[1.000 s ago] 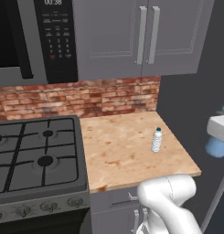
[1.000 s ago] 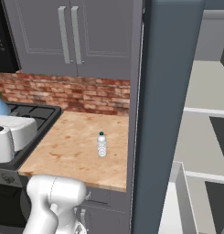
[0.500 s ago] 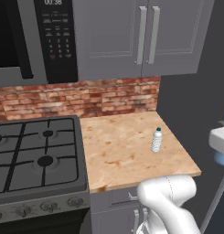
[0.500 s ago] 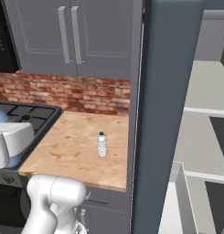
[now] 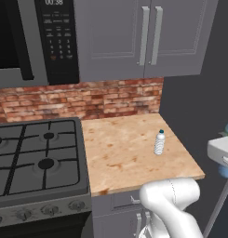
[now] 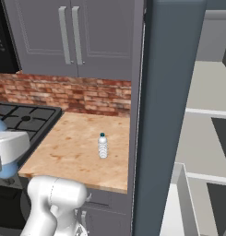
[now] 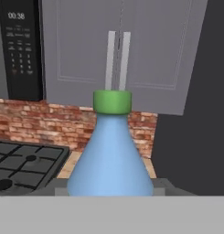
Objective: Take the bottled waters from the counter and place them in the freezer to freeze. Close the freezer door after placing the bottles.
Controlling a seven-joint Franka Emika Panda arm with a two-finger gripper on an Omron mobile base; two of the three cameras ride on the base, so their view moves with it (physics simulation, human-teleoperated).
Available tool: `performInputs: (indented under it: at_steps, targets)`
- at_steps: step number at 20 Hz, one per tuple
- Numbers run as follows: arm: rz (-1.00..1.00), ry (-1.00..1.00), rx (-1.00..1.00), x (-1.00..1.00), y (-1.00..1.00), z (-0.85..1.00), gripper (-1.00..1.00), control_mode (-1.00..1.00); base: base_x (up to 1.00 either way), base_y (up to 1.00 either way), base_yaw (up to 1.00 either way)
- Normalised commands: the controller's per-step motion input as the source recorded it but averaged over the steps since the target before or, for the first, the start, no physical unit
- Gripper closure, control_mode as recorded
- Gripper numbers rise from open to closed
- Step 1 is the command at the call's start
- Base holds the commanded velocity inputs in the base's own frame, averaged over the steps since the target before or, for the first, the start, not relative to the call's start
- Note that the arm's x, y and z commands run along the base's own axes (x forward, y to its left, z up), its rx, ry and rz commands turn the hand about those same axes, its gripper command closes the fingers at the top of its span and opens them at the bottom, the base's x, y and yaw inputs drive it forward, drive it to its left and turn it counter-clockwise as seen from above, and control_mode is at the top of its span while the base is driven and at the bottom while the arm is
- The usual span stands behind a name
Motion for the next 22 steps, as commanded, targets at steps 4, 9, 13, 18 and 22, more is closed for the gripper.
performInputs:
  at_steps: [4, 9, 13, 18, 22]
  targets:
    - [-0.01, 0.0, 0.0, 0.0, 0.03, -0.32, 1.0, -1.0, 0.0, 0.0, 0.0]
    - [0.0, -0.01, 0.0, 0.0, 0.09, -0.26, 1.0, -1.0, 0.0, 0.0, 0.0]
    - [0.0, -0.05, 0.0, 0.0, 0.15, -0.2, 1.0, -1.0, 0.0, 0.0, 0.0]
    - [0.0, -0.08, 0.02, 0.0, 0.09, -0.17, 1.0, -1.0, 0.0, 0.0, 0.0]
    - [0.0, -0.01, 0.0, 0.0, 0.05, -0.2, 1.0, -1.0, 0.0, 0.0, 0.0]
